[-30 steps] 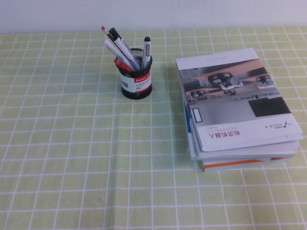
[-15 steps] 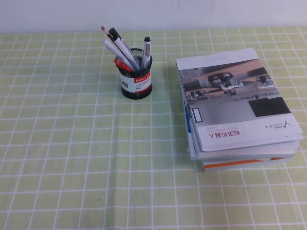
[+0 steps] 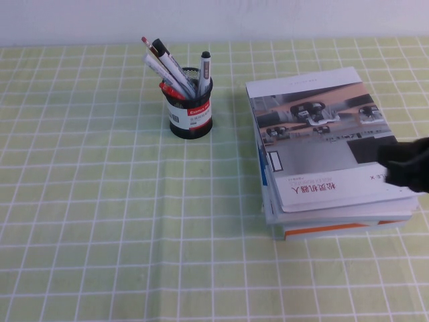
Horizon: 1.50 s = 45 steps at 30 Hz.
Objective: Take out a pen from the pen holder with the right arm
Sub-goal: 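Take a marker out of the pen holder and lay it on the table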
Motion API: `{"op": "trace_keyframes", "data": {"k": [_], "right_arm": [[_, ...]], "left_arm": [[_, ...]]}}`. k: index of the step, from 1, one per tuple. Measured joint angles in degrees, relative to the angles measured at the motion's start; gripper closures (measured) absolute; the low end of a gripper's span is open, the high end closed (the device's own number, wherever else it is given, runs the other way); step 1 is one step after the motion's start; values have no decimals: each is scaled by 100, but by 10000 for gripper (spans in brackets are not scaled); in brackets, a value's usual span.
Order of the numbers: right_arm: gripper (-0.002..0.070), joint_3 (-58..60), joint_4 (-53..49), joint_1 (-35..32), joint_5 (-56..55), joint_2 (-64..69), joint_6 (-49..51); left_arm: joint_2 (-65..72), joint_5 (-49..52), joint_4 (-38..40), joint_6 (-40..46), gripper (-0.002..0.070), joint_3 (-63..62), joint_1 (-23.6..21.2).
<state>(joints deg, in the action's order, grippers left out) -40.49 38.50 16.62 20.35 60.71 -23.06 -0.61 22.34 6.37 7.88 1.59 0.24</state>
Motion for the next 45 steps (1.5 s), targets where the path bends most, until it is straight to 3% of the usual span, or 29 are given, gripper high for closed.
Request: {"op": "trace_keyframes", "data": {"k": [4,10,17,24,29,32,45], "right_arm": [[690,-452,-606,1100,-712,787,303],[690,-974,-2561,1983,-1928,1849,1912],[643,-993,-3686,2103,-4066,2653,2722],[521,-1242,-4063,2103,-5626,3496,2747],[370,-1862,-4088,2103,-5810,4244,2769],[314,-2259,-4098,2103,-5822,4638,2769],[289,-4026,-3743,2092,-5083,5879,2769]], "left_arm": [[0,0,0,0,680,0,0],[0,0,0,0,680,0,0],[0,0,0,0,680,0,0],[0,0,0,0,680,0,0],[0,0,0,0,680,0,0],[0,0,0,0,680,0,0],[0,0,0,0,680,0,0]]}}
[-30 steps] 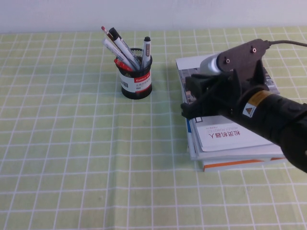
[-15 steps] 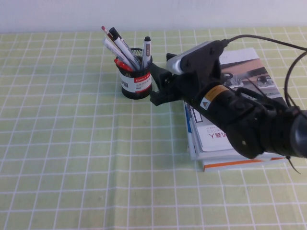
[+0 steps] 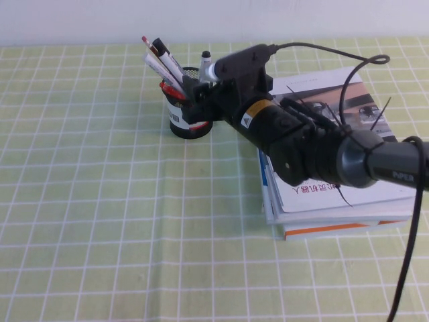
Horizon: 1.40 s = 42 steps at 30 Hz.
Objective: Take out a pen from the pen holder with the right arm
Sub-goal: 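Take a marker out of the pen holder and lay it on the table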
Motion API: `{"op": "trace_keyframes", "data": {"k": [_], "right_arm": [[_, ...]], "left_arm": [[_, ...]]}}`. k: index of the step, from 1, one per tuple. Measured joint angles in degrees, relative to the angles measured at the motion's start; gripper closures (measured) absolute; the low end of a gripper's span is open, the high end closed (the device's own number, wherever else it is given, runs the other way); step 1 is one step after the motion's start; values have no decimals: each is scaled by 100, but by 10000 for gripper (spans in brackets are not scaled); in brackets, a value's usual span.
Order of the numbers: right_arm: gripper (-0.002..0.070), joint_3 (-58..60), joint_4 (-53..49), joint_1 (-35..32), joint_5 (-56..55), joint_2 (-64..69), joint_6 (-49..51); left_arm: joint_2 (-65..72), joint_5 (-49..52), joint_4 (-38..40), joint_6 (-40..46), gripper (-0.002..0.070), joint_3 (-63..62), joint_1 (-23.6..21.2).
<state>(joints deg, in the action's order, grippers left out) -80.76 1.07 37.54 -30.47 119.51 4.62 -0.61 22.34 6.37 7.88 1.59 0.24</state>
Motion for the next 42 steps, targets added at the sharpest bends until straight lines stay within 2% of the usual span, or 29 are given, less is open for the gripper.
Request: {"op": "trace_keyframes", "data": {"k": [12,42], "right_arm": [[290,-837,720,-157,362,391,-513],[290,-1960,1059,-225,1136,1213,-731]], "left_arm": [[0,0,0,0,680,0,0],[0,0,0,0,680,0,0]]}}
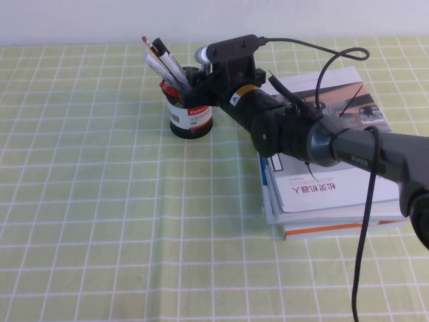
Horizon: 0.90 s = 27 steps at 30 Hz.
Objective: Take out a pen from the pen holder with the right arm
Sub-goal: 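Take a marker out of the pen holder and lay it on the table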
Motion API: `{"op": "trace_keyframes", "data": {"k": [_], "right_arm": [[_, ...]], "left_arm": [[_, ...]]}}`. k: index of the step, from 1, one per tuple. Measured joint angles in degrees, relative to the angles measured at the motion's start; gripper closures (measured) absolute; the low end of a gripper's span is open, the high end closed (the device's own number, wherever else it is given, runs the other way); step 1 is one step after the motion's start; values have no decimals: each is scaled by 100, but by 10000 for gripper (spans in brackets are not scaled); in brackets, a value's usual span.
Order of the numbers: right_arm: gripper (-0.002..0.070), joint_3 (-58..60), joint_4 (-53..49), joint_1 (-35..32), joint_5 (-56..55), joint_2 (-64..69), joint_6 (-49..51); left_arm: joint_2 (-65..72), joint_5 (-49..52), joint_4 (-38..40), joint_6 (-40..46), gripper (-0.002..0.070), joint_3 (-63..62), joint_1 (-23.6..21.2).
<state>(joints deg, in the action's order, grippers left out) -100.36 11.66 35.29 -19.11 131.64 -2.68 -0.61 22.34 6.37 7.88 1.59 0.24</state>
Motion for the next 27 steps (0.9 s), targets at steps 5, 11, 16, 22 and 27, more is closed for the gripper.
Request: {"op": "trace_keyframes", "data": {"k": [5,11,16,22,27], "right_arm": [[304,-34,82,0,23,0,-24],[342,-34,116,0,33,0,-35],[351,-34,147,0,33,0,-35],[389,-34,227,-11,33,0,-35],[422,-34,255,-45,33,0,-35]], "left_arm": [[0,0,0,0,680,0,0],[0,0,0,0,680,0,0],[0,0,0,0,680,0,0],[0,0,0,0,680,0,0],[0,0,0,0,680,0,0]]}}
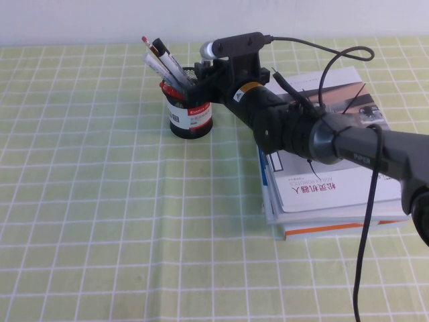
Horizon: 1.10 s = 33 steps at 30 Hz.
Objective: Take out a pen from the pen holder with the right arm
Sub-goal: 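Take a marker out of the pen holder and lay it on the table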
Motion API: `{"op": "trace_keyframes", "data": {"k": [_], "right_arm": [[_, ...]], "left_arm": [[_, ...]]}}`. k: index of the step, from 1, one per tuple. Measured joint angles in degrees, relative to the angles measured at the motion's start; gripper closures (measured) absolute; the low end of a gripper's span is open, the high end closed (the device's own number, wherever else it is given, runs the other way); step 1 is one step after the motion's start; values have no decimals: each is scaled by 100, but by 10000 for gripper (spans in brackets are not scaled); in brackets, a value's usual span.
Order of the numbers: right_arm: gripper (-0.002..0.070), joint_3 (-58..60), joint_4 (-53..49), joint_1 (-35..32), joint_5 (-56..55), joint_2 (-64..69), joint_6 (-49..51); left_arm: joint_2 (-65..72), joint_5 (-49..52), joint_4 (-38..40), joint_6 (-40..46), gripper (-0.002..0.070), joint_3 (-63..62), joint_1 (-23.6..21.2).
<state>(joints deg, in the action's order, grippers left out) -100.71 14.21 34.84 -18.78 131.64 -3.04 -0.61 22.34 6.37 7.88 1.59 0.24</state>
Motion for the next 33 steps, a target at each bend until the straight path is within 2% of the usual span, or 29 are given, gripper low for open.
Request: {"op": "trace_keyframes", "data": {"k": [5,14,21,33], "right_arm": [[486,0,13,-11,0,0,0],[507,0,38,-11,0,0,-9],[575,0,400,-11,0,0,-361],[577,0,554,-11,45,0,-539]], "left_arm": [[0,0,0,0,680,0,0],[0,0,0,0,680,0,0],[0,0,0,0,680,0,0],[0,0,0,0,680,0,0]]}}
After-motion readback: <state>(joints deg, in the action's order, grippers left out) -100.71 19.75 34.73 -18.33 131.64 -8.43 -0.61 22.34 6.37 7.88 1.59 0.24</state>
